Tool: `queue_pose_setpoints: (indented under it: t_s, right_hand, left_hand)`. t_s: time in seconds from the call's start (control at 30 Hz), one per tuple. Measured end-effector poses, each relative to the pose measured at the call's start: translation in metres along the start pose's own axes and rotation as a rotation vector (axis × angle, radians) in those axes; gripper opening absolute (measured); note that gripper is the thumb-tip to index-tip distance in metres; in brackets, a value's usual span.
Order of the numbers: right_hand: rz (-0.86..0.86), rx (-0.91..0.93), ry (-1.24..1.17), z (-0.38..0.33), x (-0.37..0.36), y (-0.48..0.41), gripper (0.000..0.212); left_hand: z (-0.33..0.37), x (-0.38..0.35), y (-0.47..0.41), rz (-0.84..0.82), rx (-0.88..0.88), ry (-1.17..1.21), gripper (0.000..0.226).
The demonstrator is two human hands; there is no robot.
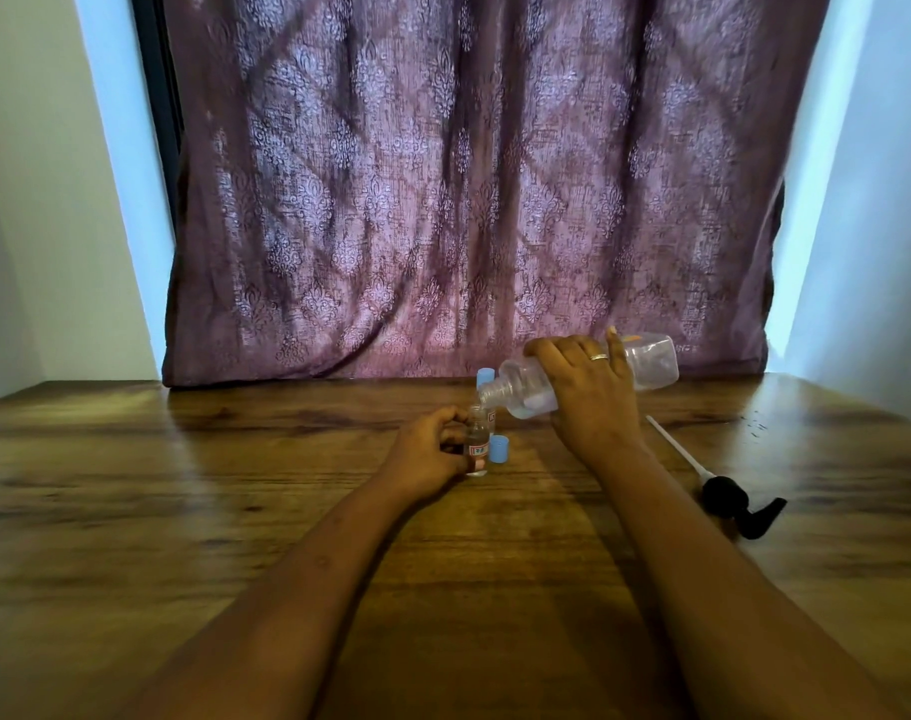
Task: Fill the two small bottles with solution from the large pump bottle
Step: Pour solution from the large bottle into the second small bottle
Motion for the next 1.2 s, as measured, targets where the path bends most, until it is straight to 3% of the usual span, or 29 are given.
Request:
queue_pose_setpoints:
  t_s: [1.2]
  right_hand:
    - [-0.011, -0.014, 0.022, 0.002, -0.003, 0.0, 0.059]
  left_hand:
    - [-0.008, 0.0, -0.01, 0.031, -0.025, -0.019, 0.049]
Point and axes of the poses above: each hand's wrist, its own y-axis away from the middle knuckle, its own x-axis out of the back of the hand, z = x × y, the point moved 5 cm from there along -y, towards the middle knuckle, and after that the axes turned 1 degree about y, right-handed, at the moved point
